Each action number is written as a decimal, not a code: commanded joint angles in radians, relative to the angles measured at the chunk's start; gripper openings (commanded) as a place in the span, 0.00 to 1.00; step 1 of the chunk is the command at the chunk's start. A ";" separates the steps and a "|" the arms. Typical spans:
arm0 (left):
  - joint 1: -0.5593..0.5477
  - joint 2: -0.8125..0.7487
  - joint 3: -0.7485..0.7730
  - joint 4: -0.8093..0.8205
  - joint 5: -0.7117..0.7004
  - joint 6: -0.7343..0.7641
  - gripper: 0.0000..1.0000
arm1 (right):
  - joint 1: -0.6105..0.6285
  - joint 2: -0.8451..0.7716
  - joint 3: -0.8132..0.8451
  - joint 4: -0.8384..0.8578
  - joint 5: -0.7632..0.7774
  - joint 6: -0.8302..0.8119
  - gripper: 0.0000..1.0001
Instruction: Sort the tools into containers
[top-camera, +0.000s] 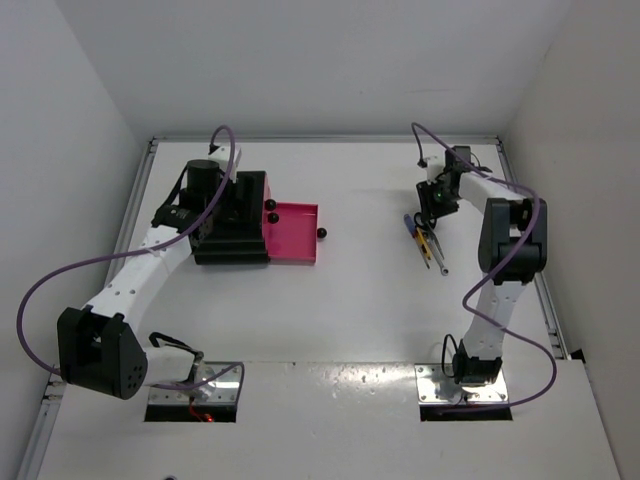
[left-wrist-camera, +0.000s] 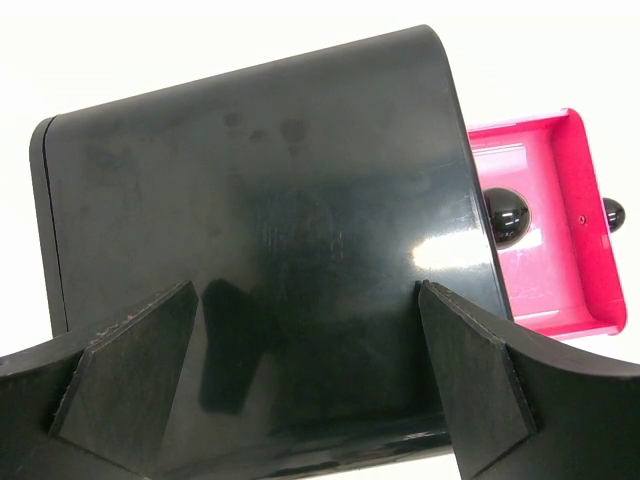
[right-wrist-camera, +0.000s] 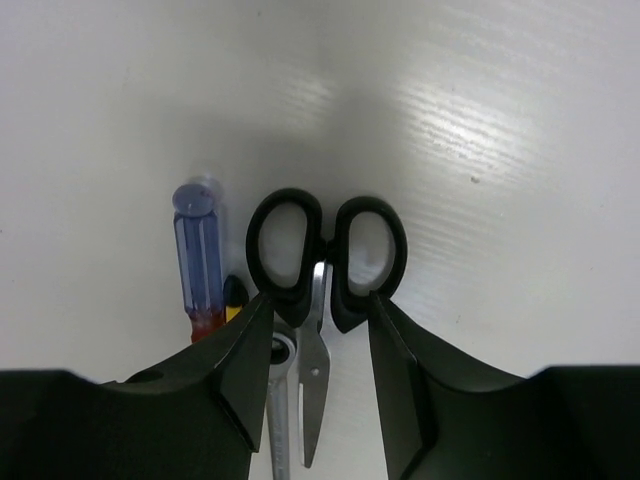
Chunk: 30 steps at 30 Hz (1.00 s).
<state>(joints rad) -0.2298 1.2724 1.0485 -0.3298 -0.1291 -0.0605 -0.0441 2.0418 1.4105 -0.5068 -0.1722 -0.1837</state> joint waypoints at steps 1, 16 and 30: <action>-0.005 0.004 0.021 -0.017 -0.023 0.010 1.00 | 0.001 0.030 0.056 0.033 -0.010 0.000 0.44; -0.005 0.013 0.021 -0.017 -0.041 0.010 1.00 | 0.010 0.098 0.093 0.063 -0.010 0.000 0.22; -0.005 0.022 0.021 -0.017 -0.060 -0.001 1.00 | 0.020 -0.239 -0.007 0.275 -0.292 0.246 0.00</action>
<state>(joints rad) -0.2298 1.2808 1.0500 -0.3183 -0.1589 -0.0620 -0.0303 1.9549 1.4284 -0.3923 -0.3218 -0.0681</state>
